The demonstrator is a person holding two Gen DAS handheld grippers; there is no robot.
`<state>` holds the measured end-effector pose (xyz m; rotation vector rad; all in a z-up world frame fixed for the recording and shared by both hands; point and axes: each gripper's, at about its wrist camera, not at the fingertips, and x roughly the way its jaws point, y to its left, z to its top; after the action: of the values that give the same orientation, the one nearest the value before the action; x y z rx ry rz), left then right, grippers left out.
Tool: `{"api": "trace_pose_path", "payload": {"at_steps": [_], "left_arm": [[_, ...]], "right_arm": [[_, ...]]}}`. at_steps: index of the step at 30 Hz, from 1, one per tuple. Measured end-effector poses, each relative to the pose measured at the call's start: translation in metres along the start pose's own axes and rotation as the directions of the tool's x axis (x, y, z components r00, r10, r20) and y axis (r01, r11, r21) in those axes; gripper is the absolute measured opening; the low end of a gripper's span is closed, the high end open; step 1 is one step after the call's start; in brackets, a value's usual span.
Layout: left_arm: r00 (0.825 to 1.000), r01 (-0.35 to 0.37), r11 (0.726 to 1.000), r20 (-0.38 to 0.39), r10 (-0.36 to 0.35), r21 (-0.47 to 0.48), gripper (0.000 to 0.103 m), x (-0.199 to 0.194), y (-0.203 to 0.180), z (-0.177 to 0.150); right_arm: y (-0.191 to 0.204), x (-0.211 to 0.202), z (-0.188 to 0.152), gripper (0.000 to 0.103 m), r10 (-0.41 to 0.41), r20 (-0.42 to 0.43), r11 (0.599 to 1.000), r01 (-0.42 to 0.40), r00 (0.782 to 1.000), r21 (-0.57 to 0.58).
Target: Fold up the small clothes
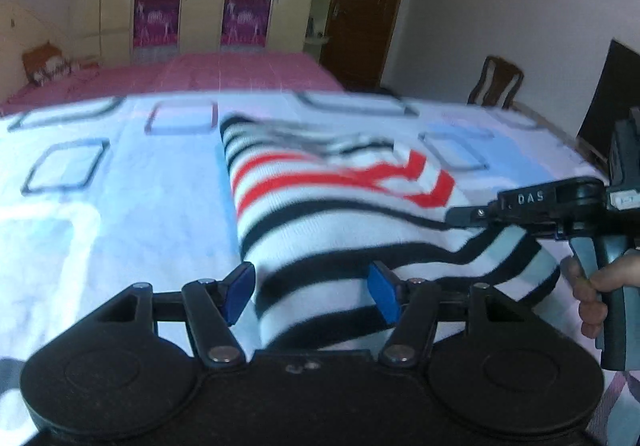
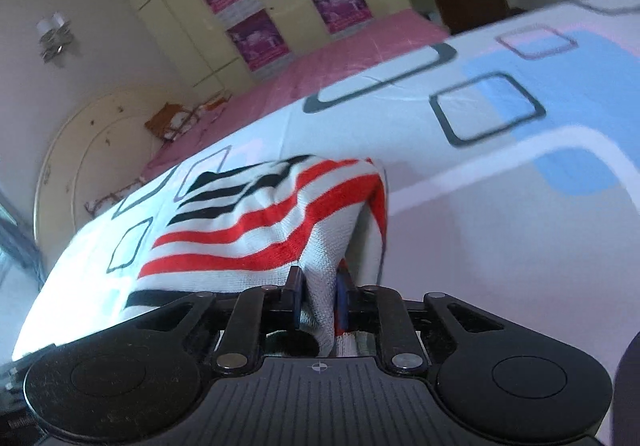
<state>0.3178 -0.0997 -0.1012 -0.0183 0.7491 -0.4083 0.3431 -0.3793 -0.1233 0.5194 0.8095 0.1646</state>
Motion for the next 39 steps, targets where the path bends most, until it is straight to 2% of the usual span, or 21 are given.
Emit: {"api": "trace_pose_path", "payload": {"at_steps": [3, 7, 13, 21, 27, 30, 32, 35, 38, 39], "left_arm": [[1.0, -0.014, 1.0, -0.022, 0.014, -0.006, 0.065, 0.007, 0.002, -0.002], [0.999, -0.005, 1.0, -0.038, 0.004, -0.019, 0.065, 0.007, 0.005, -0.002], [0.999, -0.004, 1.0, -0.039, 0.003, -0.029, 0.065, 0.005, 0.004, -0.001], [0.998, -0.028, 1.0, -0.056, 0.027, -0.014, 0.066, 0.005, -0.003, 0.002], [0.996, -0.037, 0.999, -0.076, 0.036, -0.014, 0.066, 0.006, -0.006, 0.004], [0.996, -0.037, 0.999, -0.084, 0.036, -0.014, 0.066, 0.005, -0.009, 0.005], [0.995, -0.039, 0.999, -0.087, 0.039, 0.007, 0.07, 0.007, -0.013, 0.002], [0.995, -0.046, 0.999, -0.09, 0.048, 0.03, 0.072, 0.01, -0.015, -0.001], [0.995, -0.027, 1.0, -0.101, 0.028, 0.015, 0.07, 0.007, -0.011, 0.005], [0.995, -0.02, 1.0, -0.098, 0.022, 0.014, 0.07, 0.004, -0.009, 0.008]], "right_arm": [[0.005, -0.004, 0.001, 0.017, -0.004, 0.016, 1.0, 0.004, 1.0, 0.004], [0.004, -0.036, 0.001, 0.018, 0.014, 0.046, 0.999, -0.015, 0.999, 0.03], [0.024, -0.068, -0.023, 0.018, 0.021, 0.023, 0.998, -0.019, 1.0, -0.058], [0.026, -0.069, -0.047, 0.019, 0.018, -0.024, 0.998, -0.02, 1.0, -0.054], [0.02, -0.061, -0.051, 0.018, -0.027, -0.056, 0.998, 0.024, 0.998, -0.062], [0.021, -0.067, -0.053, 0.011, -0.057, -0.047, 0.994, 0.053, 0.997, -0.094], [0.016, -0.059, -0.06, 0.011, -0.103, -0.069, 0.99, 0.096, 0.992, -0.103], [0.012, -0.051, -0.065, 0.011, -0.112, -0.083, 0.99, 0.104, 0.99, -0.091], [0.014, -0.057, -0.06, 0.012, -0.095, -0.094, 0.99, 0.084, 0.991, -0.111], [0.014, -0.061, -0.057, 0.02, -0.082, -0.091, 0.992, 0.073, 0.992, -0.102]]}}
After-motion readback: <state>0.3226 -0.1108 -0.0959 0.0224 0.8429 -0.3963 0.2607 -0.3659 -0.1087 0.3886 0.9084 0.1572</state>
